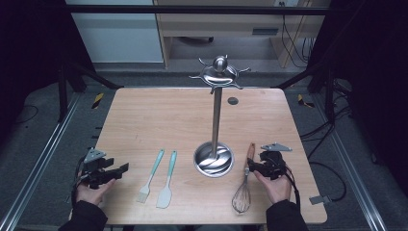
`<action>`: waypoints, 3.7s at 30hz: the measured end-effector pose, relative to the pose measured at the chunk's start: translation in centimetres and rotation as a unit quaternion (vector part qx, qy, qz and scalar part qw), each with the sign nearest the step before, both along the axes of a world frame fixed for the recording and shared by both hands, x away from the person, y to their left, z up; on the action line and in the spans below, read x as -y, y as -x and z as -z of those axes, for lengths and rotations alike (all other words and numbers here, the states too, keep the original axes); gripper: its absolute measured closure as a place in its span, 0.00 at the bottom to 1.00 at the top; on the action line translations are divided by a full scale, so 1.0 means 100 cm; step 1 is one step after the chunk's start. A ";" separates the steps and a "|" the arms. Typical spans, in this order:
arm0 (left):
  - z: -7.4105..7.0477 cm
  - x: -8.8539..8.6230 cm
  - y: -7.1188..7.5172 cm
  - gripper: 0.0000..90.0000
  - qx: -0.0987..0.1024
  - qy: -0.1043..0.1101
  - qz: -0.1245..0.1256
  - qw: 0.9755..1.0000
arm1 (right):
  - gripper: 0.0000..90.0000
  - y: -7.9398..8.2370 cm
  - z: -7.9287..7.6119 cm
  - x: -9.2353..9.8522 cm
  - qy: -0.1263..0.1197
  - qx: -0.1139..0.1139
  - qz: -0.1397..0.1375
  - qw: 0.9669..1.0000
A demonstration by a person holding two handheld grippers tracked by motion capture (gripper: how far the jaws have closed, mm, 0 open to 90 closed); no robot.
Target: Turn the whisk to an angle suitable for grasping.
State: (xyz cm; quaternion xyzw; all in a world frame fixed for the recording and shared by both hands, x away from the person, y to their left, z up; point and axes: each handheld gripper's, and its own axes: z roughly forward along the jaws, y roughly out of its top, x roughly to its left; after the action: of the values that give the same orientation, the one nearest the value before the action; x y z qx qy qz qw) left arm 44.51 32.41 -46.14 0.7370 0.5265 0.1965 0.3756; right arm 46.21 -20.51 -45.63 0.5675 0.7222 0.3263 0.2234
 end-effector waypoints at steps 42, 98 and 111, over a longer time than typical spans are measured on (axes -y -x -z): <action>0.001 0.005 -0.001 0.36 -0.009 -0.019 0.010 1.000 | 0.73 -0.024 0.023 -0.014 0.022 -0.112 0.014 0.993; 0.002 0.005 -0.002 0.36 -0.018 -0.021 0.018 0.999 | 0.80 -0.007 0.019 -0.002 0.047 -0.166 -0.032 0.984; 0.002 0.005 -0.002 0.36 -0.018 -0.020 0.017 1.000 | 0.90 -0.007 0.018 -0.001 0.050 -0.175 -0.038 0.983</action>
State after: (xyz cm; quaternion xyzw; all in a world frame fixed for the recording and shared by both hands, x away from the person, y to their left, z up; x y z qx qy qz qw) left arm 44.71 31.92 -46.29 0.7564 0.5165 0.1878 0.3547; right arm 46.86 -20.40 -47.46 0.5762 0.7865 0.1936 0.1089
